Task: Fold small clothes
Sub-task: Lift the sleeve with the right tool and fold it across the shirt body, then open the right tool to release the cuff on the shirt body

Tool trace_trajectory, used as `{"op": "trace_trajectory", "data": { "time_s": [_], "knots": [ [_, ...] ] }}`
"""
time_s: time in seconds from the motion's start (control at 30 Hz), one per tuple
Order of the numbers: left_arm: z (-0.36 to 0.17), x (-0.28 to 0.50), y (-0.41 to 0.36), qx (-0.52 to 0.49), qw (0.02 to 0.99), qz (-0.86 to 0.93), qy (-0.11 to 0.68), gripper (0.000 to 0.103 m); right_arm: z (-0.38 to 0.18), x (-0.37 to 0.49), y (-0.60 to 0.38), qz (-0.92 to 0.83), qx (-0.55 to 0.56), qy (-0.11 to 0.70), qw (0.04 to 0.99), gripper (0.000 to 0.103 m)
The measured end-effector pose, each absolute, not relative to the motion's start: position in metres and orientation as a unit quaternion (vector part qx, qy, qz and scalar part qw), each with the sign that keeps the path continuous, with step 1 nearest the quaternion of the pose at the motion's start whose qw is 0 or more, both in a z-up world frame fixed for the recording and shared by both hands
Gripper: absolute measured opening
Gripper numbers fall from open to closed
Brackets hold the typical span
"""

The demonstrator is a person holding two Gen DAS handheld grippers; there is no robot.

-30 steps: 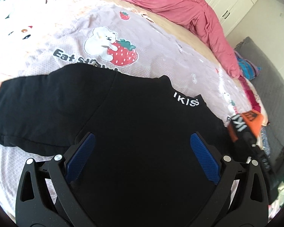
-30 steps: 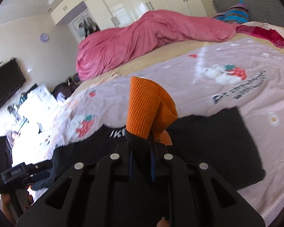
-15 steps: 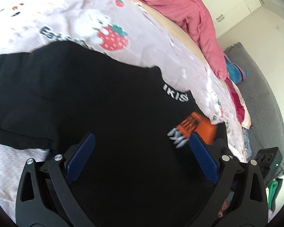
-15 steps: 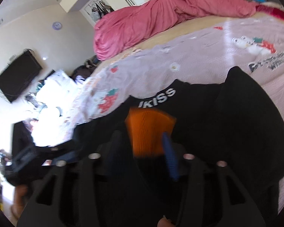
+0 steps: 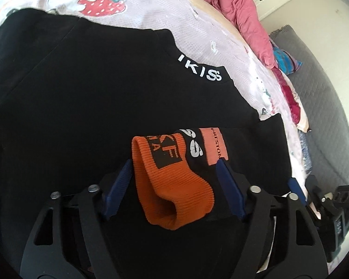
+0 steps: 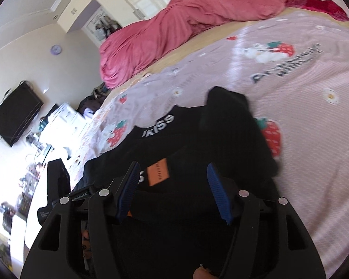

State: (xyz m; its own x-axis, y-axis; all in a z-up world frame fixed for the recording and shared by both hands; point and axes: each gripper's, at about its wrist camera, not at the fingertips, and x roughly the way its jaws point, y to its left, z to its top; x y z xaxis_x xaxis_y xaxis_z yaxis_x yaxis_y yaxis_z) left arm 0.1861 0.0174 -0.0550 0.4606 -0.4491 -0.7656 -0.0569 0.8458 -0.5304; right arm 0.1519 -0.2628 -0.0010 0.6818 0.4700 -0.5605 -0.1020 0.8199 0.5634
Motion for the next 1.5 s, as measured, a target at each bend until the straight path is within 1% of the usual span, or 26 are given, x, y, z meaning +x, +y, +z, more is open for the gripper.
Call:
{"op": "trace_trajectory", "data": {
  "time_s": [0.03, 0.07, 0.1, 0.13, 0.17, 0.23, 0.3, 0.53, 0.67, 0.77, 0.8, 0.83, 0.87, 0.9, 0.93, 0.97, 1.03, 1.07, 1.13, 1.23, 1.37, 1.47, 1.5],
  "knots": [
    [-0.055, 0.187, 0.017, -0.248, 0.818, -0.121, 0.504, 0.047, -0.002, 0.15, -0.267, 0.158, 0.256, 0.364, 0.881, 0.059],
    [-0.055, 0.188, 0.016, -0.246, 0.819, -0.123, 0.504, 0.033, -0.003, 0.148, -0.272, 0.151, 0.258, 0.365, 0.882, 0.059],
    [-0.056, 0.189, 0.016, -0.252, 0.816, -0.127, 0.504, 0.025, -0.004, 0.146, -0.275, 0.148, 0.259, 0.365, 0.882, 0.059],
    [-0.057, 0.19, 0.017, -0.259, 0.815, -0.13, 0.502, 0.015, -0.004, 0.144, -0.28, 0.145, 0.261, 0.364, 0.882, 0.059],
    [-0.057, 0.191, 0.017, -0.265, 0.814, -0.135, 0.5, 0.01, -0.005, 0.143, -0.283, 0.141, 0.262, 0.364, 0.882, 0.059],
    [-0.054, 0.191, 0.018, -0.268, 0.815, -0.143, 0.493, 0.006, -0.004, 0.14, -0.287, 0.137, 0.26, 0.363, 0.884, 0.059],
    [-0.046, 0.189, 0.022, -0.272, 0.819, -0.149, 0.482, 0.006, -0.003, 0.138, -0.293, 0.129, 0.257, 0.36, 0.887, 0.059],
    [0.014, 0.176, 0.057, -0.267, 0.86, -0.139, 0.412, 0.005, -0.007, 0.138, -0.301, 0.114, 0.257, 0.363, 0.888, 0.059],
    [0.021, 0.174, 0.064, -0.266, 0.867, -0.128, 0.4, 0.005, -0.009, 0.141, -0.297, 0.114, 0.253, 0.368, 0.887, 0.059],
    [0.014, 0.177, 0.065, -0.258, 0.865, -0.12, 0.412, 0.006, -0.01, 0.143, -0.289, 0.112, 0.24, 0.372, 0.89, 0.059],
    [0.01, 0.178, 0.064, -0.253, 0.864, -0.115, 0.421, 0.007, -0.009, 0.144, -0.286, 0.108, 0.232, 0.376, 0.891, 0.059],
    [0.008, 0.178, 0.064, -0.251, 0.863, -0.111, 0.424, 0.012, -0.009, 0.145, -0.282, 0.102, 0.223, 0.38, 0.892, 0.059],
    [0.007, 0.177, 0.066, -0.249, 0.864, -0.105, 0.426, 0.02, -0.009, 0.147, -0.279, 0.099, 0.213, 0.383, 0.894, 0.059],
    [0.008, 0.175, 0.068, -0.246, 0.866, -0.098, 0.424, 0.026, -0.009, 0.148, -0.276, 0.096, 0.204, 0.384, 0.895, 0.059],
    [0.009, 0.172, 0.071, -0.238, 0.872, -0.086, 0.419, 0.034, -0.008, 0.15, -0.272, 0.094, 0.195, 0.386, 0.897, 0.059],
    [0.012, 0.17, 0.073, -0.231, 0.876, -0.078, 0.416, 0.036, -0.008, 0.153, -0.267, 0.092, 0.178, 0.388, 0.899, 0.059],
    [0.015, 0.168, 0.073, -0.209, 0.884, -0.063, 0.414, 0.037, -0.008, 0.158, -0.256, 0.089, 0.153, 0.394, 0.902, 0.059],
    [0.015, 0.168, 0.071, -0.197, 0.886, -0.061, 0.415, 0.042, -0.009, 0.162, -0.249, 0.09, 0.14, 0.397, 0.903, 0.059],
    [0.01, 0.171, 0.059, -0.161, 0.886, -0.065, 0.43, 0.044, -0.011, 0.168, -0.237, 0.092, 0.122, 0.405, 0.901, 0.06],
    [-0.008, 0.177, 0.045, -0.13, 0.875, -0.071, 0.461, 0.044, -0.018, 0.178, -0.218, 0.097, 0.097, 0.421, 0.896, 0.061],
    [-0.046, 0.182, 0.038, -0.1, 0.854, -0.039, 0.51, 0.047, -0.032, 0.184, -0.203, 0.083, 0.056, 0.449, 0.888, 0.069],
    [-0.053, 0.178, 0.04, -0.105, 0.858, -0.038, 0.501, 0.048, -0.054, 0.19, -0.201, 0.061, 0.024, 0.489, 0.87, 0.07],
    [-0.052, 0.176, 0.041, -0.107, 0.86, -0.04, 0.497, 0.049, -0.057, 0.19, -0.203, 0.063, 0.024, 0.488, 0.87, 0.07]
  ]
}}
